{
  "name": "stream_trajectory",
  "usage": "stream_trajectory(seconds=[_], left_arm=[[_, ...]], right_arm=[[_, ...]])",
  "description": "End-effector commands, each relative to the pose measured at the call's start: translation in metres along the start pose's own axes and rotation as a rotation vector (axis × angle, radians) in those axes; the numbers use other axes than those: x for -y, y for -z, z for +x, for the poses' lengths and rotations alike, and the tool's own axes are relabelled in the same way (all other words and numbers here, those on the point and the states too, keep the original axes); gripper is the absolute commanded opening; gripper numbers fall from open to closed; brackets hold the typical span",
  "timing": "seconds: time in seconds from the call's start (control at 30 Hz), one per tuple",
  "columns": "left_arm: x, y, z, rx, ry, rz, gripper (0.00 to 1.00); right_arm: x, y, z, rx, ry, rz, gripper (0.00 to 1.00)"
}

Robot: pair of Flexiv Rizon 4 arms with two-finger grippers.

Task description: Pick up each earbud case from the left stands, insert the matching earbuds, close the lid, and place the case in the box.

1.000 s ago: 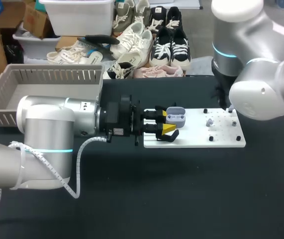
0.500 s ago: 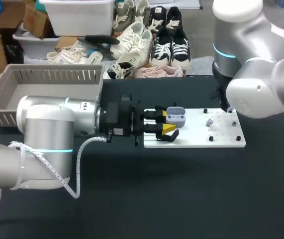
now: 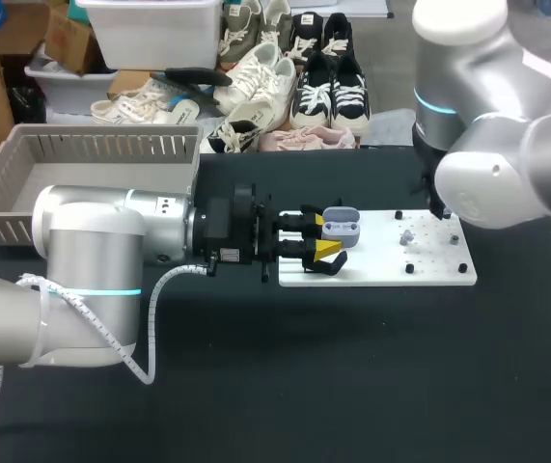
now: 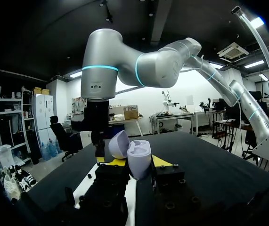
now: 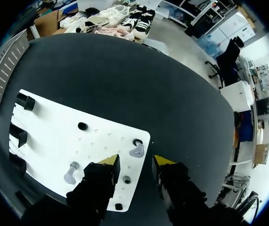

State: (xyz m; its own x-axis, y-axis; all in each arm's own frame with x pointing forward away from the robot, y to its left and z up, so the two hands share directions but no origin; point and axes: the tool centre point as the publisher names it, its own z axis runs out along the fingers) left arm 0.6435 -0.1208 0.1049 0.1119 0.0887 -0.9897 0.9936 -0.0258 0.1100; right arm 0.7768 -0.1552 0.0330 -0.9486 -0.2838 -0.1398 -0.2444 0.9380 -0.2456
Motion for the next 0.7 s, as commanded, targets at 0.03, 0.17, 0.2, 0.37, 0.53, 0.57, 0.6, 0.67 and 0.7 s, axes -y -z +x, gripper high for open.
stream_trajectory(seconds=[0.03, 0.17, 0.2, 0.37, 0.53, 0.57, 0.6, 0.67, 0.7], left_arm=[[0.0, 0.0001, 0.0006, 0.003, -0.001, -0.001, 0.0], [0.0, 0.0001, 0.0006, 0.003, -0.001, -0.001, 0.0], [0.0, 0.0001, 0.0006, 0.003, -0.001, -0.001, 0.0], [0.0, 0.0001, 0.0006, 0.003, -0.001, -0.001, 0.0], [0.0, 0.0001, 0.0006, 0.003, -0.001, -0.001, 0.0], [0.0, 0.0001, 0.0006, 0.003, -0.001, -0.001, 0.0], [0.0, 0.0001, 0.0006, 0.003, -0.001, -0.001, 0.0], [0.0, 0.0001, 0.0006, 0.003, -0.001, -0.001, 0.0], [0.0, 0.0001, 0.0006, 0.003, -0.001, -0.001, 0.0]], right_arm=[[-0.0006, -0.0021, -0.0027, -0.005, -0.001, 0.002, 0.42], [-0.0003, -0.0034, -0.004, -0.003, -0.002, 0.004, 0.42], [-0.0001, -0.0038, -0.0045, -0.003, -0.003, 0.004, 0.41], [0.0003, -0.0057, -0.0047, -0.004, -0.007, 0.004, 0.4], [0.0, -0.0072, -0.0044, -0.005, -0.011, 0.005, 0.38], [0.0001, -0.0074, -0.0044, -0.005, -0.012, 0.005, 0.37], [0.0002, -0.0077, -0.0045, -0.005, -0.012, 0.005, 0.37], [0.0004, -0.0084, -0.0049, -0.006, -0.012, 0.005, 0.35], [0.0005, -0.0086, -0.005, -0.006, -0.013, 0.005, 0.34]])
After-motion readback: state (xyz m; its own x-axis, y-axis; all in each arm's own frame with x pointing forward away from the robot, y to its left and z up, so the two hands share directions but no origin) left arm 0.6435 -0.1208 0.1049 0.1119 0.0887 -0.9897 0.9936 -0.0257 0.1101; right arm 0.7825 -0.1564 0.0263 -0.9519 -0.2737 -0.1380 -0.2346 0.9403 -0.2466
